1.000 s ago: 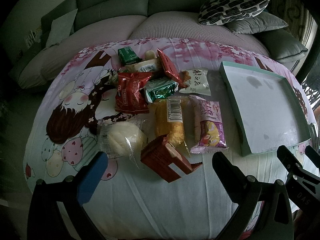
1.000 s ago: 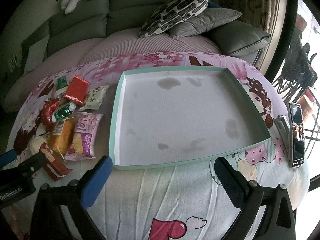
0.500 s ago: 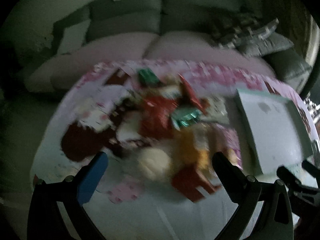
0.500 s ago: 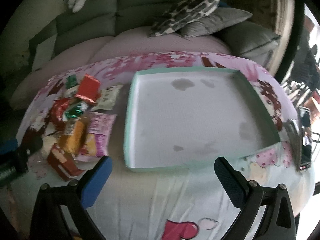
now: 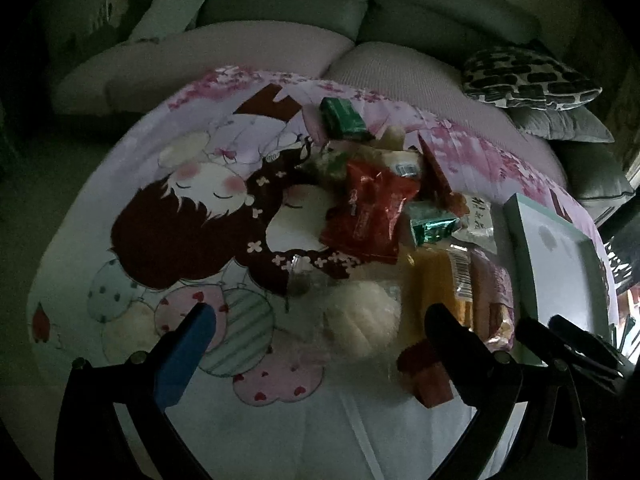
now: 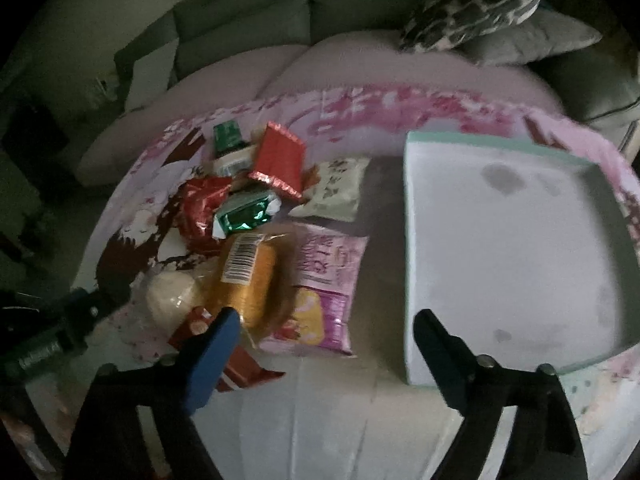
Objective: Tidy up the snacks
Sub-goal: 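Grasp the pink SAIYUAN snack bag with the right gripper while left reaches toward the wrapped bun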
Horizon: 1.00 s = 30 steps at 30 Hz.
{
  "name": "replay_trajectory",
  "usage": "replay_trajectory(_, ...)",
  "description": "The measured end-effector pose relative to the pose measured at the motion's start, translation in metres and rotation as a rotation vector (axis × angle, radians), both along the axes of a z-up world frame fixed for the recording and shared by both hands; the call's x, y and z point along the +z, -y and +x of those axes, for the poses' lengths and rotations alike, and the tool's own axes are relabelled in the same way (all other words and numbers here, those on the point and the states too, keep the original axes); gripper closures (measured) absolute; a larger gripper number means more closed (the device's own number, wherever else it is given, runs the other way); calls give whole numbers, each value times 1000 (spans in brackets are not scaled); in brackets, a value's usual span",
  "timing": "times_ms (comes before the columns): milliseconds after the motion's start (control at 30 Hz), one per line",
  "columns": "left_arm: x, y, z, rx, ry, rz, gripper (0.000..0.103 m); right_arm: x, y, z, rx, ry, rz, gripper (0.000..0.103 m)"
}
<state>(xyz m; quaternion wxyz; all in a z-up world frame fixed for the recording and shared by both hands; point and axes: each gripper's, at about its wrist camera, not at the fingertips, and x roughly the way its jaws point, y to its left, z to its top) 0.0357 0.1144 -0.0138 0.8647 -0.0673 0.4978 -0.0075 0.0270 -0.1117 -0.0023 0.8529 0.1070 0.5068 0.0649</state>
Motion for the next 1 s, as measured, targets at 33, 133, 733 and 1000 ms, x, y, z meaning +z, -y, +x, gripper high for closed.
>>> replay_trajectory(33,-2,0,2,9,-13,9,0,-2,-2,4,6,-3,5,21)
replay_trajectory(133,-10,-2,8,24,-41,13,0,-8,-4,13,17,-17,23,26)
replay_trajectory(733,-49,10,42,6,-144,-42,0,-53,-16,49,9,-158,-11,46)
replay_trajectory(1000,-64,19,48,3,-183,-44,5,-54,-22,53,6,-133,-46,53)
